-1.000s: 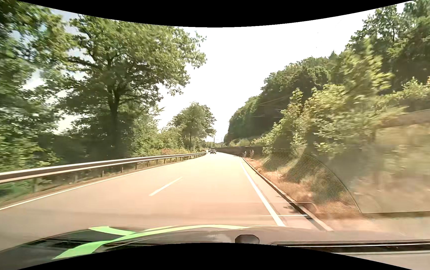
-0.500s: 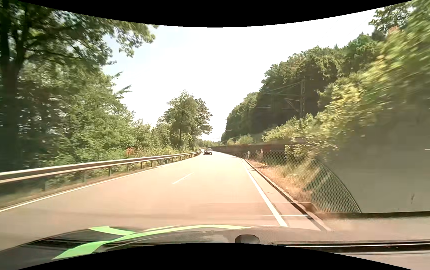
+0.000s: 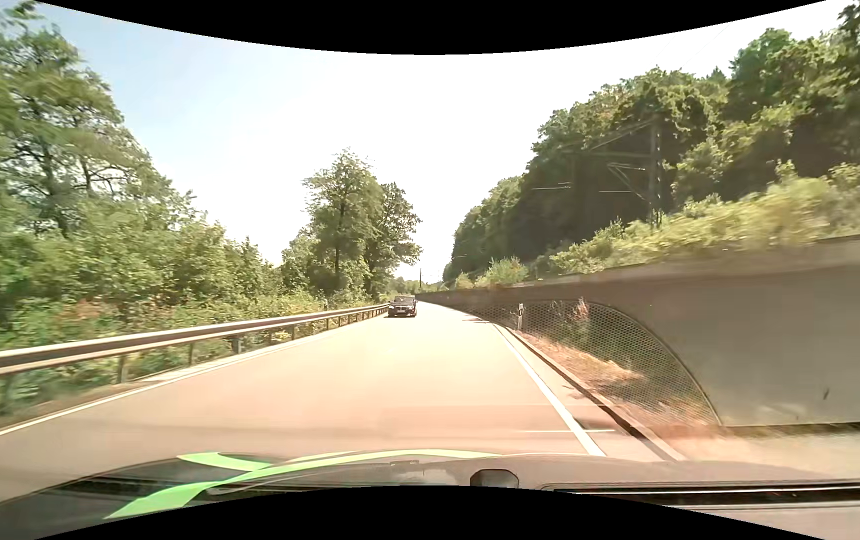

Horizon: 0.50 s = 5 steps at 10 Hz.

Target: Follow the waypoints while adhering to traffic rules and regulations

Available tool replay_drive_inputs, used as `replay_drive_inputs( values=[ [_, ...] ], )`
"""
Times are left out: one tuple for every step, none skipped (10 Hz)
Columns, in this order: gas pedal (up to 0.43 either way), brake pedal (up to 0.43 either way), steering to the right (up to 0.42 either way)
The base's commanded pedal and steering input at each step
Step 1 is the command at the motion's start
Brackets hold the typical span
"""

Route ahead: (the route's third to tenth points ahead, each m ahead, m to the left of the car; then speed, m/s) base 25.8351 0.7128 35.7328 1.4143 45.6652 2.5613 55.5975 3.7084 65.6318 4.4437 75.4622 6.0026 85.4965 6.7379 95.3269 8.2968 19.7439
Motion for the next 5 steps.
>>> replay_drive_inputs(
  values=[
    [0.24,0.0,-0.008],
    [0.24,0.0,-0.008],
    [0.248,0.0,-0.009],
    [0.26,0.0,-0.011],
    [0.26,0.0,-0.011]
  ],
)
